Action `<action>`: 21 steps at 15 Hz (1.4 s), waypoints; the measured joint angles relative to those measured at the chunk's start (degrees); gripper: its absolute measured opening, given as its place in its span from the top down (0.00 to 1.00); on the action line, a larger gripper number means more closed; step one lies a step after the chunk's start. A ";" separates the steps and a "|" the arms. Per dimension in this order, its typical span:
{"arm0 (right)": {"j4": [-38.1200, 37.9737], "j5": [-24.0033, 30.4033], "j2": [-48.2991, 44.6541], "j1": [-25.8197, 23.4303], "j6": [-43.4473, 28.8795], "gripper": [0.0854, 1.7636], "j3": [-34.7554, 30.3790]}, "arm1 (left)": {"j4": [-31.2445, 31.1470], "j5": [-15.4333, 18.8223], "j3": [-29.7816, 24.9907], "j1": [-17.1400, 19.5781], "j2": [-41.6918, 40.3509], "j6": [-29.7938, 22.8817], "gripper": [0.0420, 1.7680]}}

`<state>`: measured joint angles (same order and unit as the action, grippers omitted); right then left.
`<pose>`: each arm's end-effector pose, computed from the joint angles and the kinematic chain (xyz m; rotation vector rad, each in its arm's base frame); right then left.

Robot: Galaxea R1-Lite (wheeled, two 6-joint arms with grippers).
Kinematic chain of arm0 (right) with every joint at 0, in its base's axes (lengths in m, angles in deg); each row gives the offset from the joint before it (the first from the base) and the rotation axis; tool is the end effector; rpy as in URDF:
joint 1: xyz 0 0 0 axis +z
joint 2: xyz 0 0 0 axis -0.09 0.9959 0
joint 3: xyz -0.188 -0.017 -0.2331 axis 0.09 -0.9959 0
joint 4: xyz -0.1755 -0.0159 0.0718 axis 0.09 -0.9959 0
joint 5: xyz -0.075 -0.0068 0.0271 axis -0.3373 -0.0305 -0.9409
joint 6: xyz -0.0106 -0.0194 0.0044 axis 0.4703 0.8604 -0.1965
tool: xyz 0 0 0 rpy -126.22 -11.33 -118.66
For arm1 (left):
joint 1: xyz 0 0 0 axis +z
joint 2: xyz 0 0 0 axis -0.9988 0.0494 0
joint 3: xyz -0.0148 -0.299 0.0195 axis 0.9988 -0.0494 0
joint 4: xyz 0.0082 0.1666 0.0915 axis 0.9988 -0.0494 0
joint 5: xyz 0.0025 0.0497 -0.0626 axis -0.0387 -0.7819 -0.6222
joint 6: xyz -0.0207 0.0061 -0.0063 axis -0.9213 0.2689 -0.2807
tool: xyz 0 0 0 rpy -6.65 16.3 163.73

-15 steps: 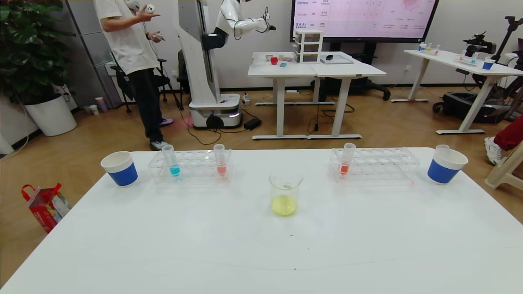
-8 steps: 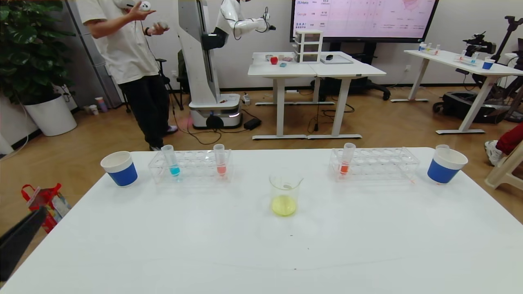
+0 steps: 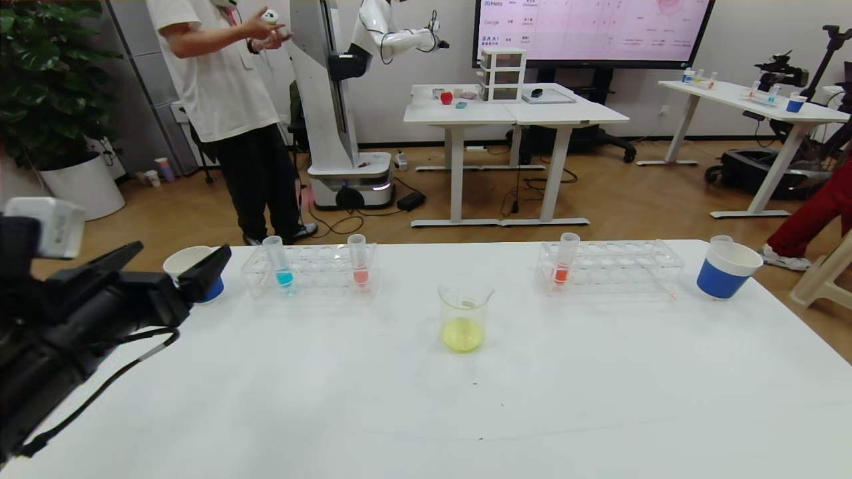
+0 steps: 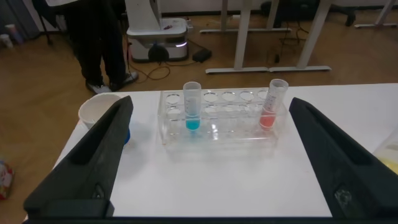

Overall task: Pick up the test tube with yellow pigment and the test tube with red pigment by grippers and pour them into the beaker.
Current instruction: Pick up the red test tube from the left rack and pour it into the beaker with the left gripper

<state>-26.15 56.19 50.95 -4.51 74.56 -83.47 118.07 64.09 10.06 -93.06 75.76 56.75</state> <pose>-0.0228 0.0003 0.0747 -0.0774 0.0048 0.0404 0.1988 -0.0186 0.1822 0.0075 -0.0148 -0.0173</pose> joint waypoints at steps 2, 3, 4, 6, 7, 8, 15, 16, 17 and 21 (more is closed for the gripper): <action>-0.02 0.02 0.00 0.02 0.00 0.02 0.00 | 10.53 -3.44 0.52 -2.97 10.11 -0.07 0.01; -0.02 0.02 0.00 0.02 0.00 0.02 0.00 | 15.68 -5.16 0.80 -4.44 15.08 -0.16 0.01; -0.02 0.02 0.00 0.02 0.00 0.02 0.00 | 19.82 -6.62 1.05 -5.96 20.22 -0.24 0.01; -0.02 0.02 0.00 0.02 0.00 0.02 0.00 | 24.42 -8.70 2.27 -8.77 28.14 -0.59 0.01; -0.02 0.02 0.00 0.00 0.00 0.02 0.00 | 25.03 -9.59 3.47 -9.73 30.76 -0.89 0.01; -0.02 0.02 0.00 0.00 -0.01 0.02 0.00 | 25.22 -10.62 4.69 -10.42 32.60 -1.11 0.01; -0.02 0.04 0.00 0.00 0.00 0.02 0.02 | 25.25 -17.94 12.52 -17.18 39.22 -1.61 0.01; -0.02 0.00 0.00 0.00 0.00 0.02 0.00 | 25.27 -19.10 14.25 -18.01 40.59 -1.83 0.01; -0.02 0.02 0.00 0.00 0.00 0.02 0.00 | 25.27 -19.76 15.96 -18.58 42.06 -2.16 0.01; -0.02 0.02 0.00 0.02 -0.01 0.02 0.00 | 25.25 -19.76 22.08 -18.51 47.26 -2.55 0.01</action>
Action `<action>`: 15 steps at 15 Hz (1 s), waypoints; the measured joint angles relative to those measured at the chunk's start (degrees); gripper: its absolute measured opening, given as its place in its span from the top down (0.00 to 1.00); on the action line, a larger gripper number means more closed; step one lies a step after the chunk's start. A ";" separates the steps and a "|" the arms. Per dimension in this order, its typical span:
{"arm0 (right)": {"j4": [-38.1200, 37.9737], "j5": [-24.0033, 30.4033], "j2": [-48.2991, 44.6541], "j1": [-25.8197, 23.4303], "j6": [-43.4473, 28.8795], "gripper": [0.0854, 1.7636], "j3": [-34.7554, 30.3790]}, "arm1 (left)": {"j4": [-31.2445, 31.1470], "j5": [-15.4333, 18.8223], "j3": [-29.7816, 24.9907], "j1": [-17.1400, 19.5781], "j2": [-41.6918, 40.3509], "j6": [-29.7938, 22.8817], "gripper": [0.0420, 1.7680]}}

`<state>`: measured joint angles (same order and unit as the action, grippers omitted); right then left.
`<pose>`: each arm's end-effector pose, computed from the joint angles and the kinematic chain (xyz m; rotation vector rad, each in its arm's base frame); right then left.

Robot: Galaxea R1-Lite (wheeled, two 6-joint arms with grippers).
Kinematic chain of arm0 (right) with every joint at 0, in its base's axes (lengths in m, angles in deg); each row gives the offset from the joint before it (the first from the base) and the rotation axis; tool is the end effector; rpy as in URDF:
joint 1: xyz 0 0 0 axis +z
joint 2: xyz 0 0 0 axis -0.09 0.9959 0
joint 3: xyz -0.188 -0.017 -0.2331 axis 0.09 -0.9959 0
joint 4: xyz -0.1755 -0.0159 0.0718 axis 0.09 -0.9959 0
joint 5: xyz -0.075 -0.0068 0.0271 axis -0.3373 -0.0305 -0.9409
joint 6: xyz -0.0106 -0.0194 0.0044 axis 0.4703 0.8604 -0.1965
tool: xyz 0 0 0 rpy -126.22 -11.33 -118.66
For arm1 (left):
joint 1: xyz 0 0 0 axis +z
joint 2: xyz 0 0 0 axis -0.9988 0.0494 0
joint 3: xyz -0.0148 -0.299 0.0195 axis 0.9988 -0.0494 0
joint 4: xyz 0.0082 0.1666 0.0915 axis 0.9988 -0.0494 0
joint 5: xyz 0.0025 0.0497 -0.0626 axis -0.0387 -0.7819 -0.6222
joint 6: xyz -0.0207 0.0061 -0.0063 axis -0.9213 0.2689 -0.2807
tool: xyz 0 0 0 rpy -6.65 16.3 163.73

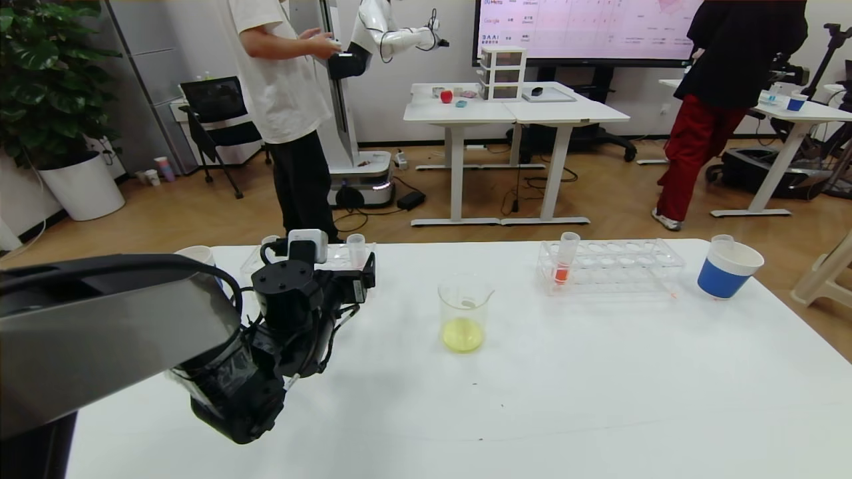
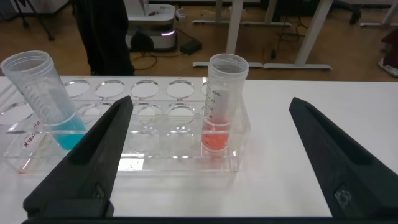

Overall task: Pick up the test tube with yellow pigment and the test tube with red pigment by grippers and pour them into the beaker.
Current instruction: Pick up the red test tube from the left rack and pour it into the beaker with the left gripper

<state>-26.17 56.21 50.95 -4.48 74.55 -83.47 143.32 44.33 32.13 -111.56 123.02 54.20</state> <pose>-0.0228 0.0003 0.0747 -0.0772 0.0051 0.0413 0.3397 -0.1438 0.0738 -0.0422 -0.0145 0.0044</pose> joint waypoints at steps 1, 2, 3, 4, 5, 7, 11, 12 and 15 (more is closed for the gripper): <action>0.00 0.01 0.00 0.00 0.00 0.02 0.00 | -0.07 0.20 1.74 0.30 1.00 0.13 0.01; 0.00 0.00 0.00 0.00 0.01 0.02 0.00 | -0.28 0.39 3.80 0.63 2.02 0.28 0.01; 0.00 0.00 0.00 0.00 0.00 0.02 0.00 | -0.79 0.74 6.21 1.07 3.28 0.35 0.01; 0.00 0.00 0.00 0.00 0.00 0.02 0.00 | -1.16 1.18 8.36 1.46 4.56 0.41 0.01; 0.00 0.01 0.00 0.00 0.00 0.02 0.00 | -1.46 1.66 10.34 1.74 5.94 0.61 0.01; 0.00 0.00 0.00 0.00 0.01 0.02 0.00 | -1.76 2.62 14.51 2.44 8.77 2.13 0.01; 0.00 -0.02 0.00 0.00 0.00 0.02 0.00 | -3.11 3.94 18.83 3.71 12.30 2.88 0.01; 0.00 0.00 0.00 0.00 0.01 0.02 0.00 | -2.97 3.97 19.11 3.67 12.69 2.85 0.01; 0.00 0.01 0.00 0.00 0.00 0.02 0.00 | -2.65 3.97 19.36 3.80 13.20 2.74 0.01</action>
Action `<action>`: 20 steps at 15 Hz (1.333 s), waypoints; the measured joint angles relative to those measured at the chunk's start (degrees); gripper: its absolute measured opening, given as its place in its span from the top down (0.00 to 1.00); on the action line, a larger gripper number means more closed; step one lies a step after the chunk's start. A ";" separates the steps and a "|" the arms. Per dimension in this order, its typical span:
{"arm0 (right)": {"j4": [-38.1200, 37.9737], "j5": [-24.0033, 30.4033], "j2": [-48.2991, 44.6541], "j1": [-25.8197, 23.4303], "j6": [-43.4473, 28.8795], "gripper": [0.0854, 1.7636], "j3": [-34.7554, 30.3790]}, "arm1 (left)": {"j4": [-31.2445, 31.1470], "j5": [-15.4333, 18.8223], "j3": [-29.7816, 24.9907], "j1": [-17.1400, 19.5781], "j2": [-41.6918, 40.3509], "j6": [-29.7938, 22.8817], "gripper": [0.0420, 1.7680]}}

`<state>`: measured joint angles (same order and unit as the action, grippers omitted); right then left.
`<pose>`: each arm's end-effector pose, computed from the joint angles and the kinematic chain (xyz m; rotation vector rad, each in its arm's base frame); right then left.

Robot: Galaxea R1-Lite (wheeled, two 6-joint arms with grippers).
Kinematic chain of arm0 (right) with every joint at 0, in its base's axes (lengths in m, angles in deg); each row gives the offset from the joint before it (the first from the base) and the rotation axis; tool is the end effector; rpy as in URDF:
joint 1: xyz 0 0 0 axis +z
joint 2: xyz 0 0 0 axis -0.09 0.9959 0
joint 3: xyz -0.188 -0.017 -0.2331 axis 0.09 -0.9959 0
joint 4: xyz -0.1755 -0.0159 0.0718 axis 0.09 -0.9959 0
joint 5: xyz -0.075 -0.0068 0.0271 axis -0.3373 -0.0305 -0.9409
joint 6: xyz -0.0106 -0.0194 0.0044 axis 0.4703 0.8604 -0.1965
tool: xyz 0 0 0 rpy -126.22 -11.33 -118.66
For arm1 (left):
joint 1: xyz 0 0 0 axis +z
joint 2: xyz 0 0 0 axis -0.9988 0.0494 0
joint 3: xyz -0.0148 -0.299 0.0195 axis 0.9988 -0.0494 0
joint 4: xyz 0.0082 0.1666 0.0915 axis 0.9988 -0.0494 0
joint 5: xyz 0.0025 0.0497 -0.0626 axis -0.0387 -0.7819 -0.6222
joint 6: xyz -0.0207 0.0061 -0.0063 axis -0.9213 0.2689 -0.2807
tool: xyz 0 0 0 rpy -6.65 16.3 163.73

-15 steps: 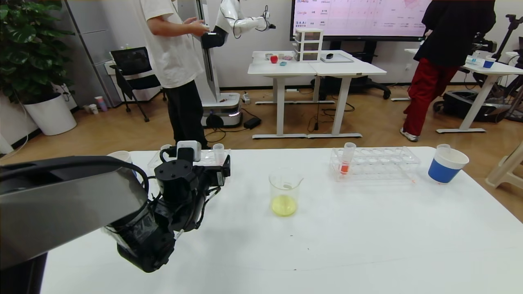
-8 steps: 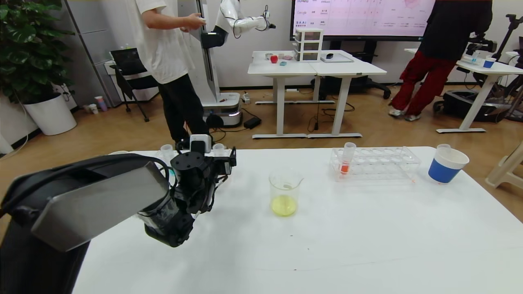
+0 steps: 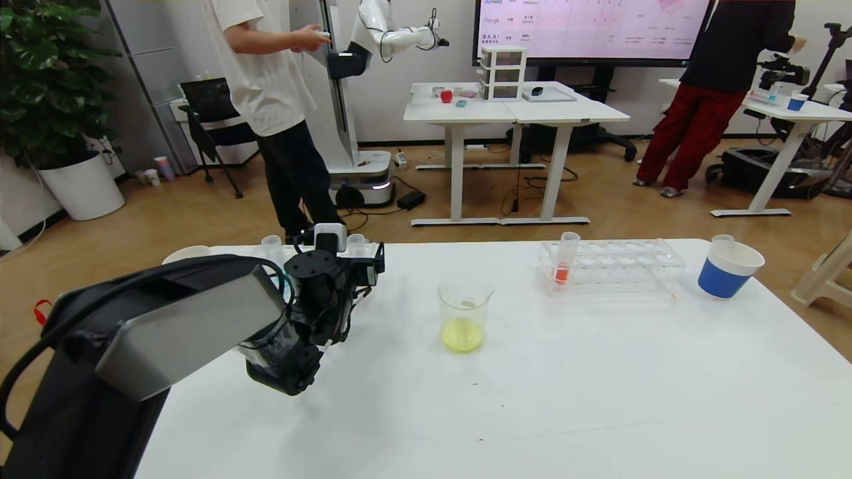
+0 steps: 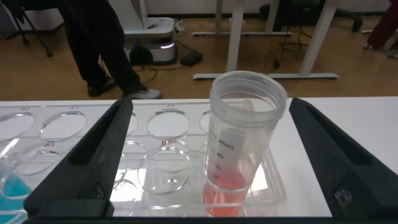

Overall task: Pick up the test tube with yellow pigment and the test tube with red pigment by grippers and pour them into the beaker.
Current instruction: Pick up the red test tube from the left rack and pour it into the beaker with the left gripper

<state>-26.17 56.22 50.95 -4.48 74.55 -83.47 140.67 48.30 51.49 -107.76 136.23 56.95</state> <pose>-0.0228 0.0003 0.0747 -0.0772 0.0051 0.0415 0.4117 -0.1462 0.0431 -0.0147 -0.0720 0.0021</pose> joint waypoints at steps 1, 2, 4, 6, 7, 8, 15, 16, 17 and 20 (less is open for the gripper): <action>0.02 -0.01 0.00 0.00 0.00 0.02 0.00 | 0.13 -0.01 0.00 0.09 0.00 -0.07 0.01; 0.00 0.00 0.00 0.00 0.00 0.02 0.00 | 0.20 0.00 0.02 0.01 -0.02 -0.18 0.01; 0.00 0.00 0.00 0.00 0.01 0.02 0.00 | 0.52 -0.01 0.05 0.00 -0.24 -0.20 0.01; 0.00 0.00 0.00 0.00 0.01 0.02 0.00 | 0.59 -0.06 0.02 0.15 -0.57 -0.20 0.01; 0.00 -0.01 0.00 0.00 0.00 0.02 0.00 | 0.59 -0.06 0.02 0.17 -0.68 -0.20 0.01; 0.00 -0.01 0.00 0.00 0.01 0.02 0.00 | 0.55 -0.06 -0.02 0.09 -0.77 -0.18 0.08; 0.04 0.00 0.00 -0.02 0.01 0.02 0.00 | 0.41 -0.01 -0.11 -0.02 -1.32 -0.11 0.73; 0.00 0.00 0.00 0.00 0.00 0.02 0.00 | 0.37 0.05 -0.24 0.04 -1.62 -0.07 0.73; 0.00 -0.01 0.00 0.00 0.00 0.02 0.00 | 0.26 0.00 -0.34 0.01 -2.04 0.13 0.73; 0.00 -0.01 0.00 0.00 0.00 0.02 0.00 | -2.45 0.29 -0.55 0.04 -4.93 0.74 0.73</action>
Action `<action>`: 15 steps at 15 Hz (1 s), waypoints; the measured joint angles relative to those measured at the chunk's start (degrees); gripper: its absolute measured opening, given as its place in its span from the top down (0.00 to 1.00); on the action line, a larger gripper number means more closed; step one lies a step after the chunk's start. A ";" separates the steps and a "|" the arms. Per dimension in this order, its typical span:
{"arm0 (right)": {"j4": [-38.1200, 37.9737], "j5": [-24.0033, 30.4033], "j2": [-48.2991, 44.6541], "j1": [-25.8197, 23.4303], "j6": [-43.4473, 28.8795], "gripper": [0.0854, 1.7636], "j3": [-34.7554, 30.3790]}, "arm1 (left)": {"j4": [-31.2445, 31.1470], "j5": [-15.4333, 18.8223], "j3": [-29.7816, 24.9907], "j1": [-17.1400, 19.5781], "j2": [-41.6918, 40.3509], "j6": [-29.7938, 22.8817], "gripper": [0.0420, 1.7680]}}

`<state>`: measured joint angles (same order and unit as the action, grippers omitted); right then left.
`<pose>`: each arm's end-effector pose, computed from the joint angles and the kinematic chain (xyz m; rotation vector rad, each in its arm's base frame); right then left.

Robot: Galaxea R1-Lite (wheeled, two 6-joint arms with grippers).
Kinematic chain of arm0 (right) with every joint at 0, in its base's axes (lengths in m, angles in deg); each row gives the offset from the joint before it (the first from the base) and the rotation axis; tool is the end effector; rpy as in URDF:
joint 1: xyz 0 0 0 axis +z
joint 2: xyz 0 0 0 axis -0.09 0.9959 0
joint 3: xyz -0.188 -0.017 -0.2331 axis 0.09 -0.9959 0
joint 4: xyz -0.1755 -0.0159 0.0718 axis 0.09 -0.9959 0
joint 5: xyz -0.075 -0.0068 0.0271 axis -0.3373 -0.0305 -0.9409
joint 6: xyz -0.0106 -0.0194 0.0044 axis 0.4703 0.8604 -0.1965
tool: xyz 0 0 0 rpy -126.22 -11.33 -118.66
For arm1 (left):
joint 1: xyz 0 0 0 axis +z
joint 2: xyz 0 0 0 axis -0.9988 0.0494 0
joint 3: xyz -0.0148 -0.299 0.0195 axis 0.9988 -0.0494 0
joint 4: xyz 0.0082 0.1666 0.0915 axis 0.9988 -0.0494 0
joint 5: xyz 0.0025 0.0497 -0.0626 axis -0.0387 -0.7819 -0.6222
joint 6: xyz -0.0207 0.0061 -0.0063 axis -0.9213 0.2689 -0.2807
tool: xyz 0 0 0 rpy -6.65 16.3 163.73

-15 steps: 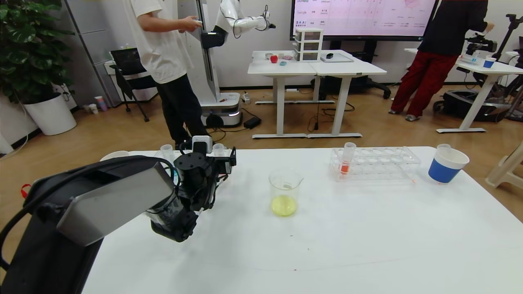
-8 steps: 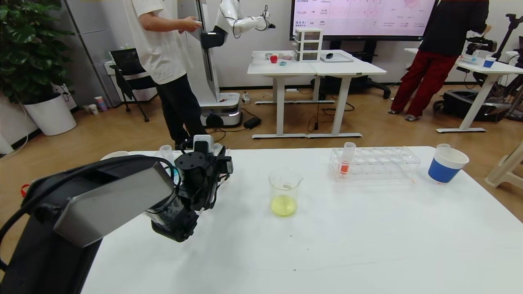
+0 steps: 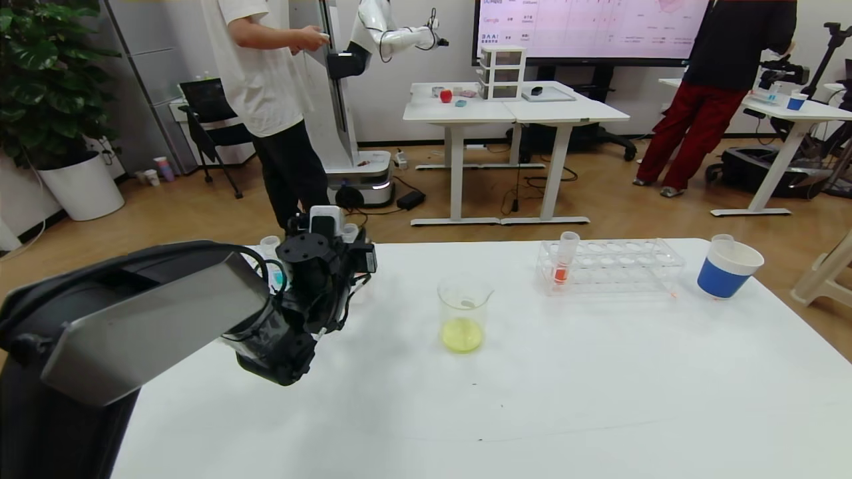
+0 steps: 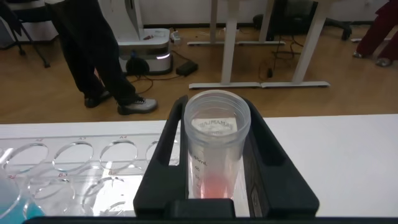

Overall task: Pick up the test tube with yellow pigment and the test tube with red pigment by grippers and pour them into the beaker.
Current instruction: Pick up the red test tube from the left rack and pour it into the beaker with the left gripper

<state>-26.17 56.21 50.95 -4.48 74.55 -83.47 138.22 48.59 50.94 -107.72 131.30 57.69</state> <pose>-0.0228 0.0003 0.0747 -0.0772 0.0051 0.0413 0.4061 -0.1439 0.0741 -0.0134 -0.1036 -0.0013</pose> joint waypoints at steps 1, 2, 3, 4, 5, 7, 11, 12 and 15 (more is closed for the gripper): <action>0.00 0.00 0.00 0.00 0.00 0.02 0.00 | -1.99 0.34 -0.01 0.02 -1.66 0.15 0.73; 0.02 0.00 0.00 0.00 0.00 0.02 0.00 | -3.94 0.77 -0.04 0.07 -3.39 0.17 0.73; 0.02 0.01 0.00 0.00 0.00 0.02 0.00 | -6.03 0.89 -0.04 0.07 -5.18 0.28 0.73; 0.00 0.00 0.00 0.00 0.01 0.02 0.00 | -7.97 1.08 -0.04 0.22 -7.11 0.34 0.73; 0.02 0.01 0.00 -0.02 0.00 0.02 0.00 | -9.29 1.51 -0.09 0.20 -8.69 0.34 0.73; 0.00 0.00 0.00 -0.02 0.01 0.02 0.00 | -10.20 1.93 -0.26 0.13 -11.00 0.55 0.73; 0.00 0.01 0.00 0.00 0.01 0.02 0.00 | -11.00 6.79 -1.02 -0.83 -13.20 1.29 0.73; 0.02 0.00 0.00 0.00 0.00 0.02 0.00 | -11.06 9.57 -1.55 -1.72 -13.46 1.29 0.73; 0.00 0.00 0.00 0.00 0.00 0.02 0.00 | -10.59 17.70 -2.29 -4.30 -13.70 5.18 0.73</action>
<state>-26.17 56.21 50.95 -4.48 74.55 -83.47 127.63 66.29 48.65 -112.03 117.60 62.87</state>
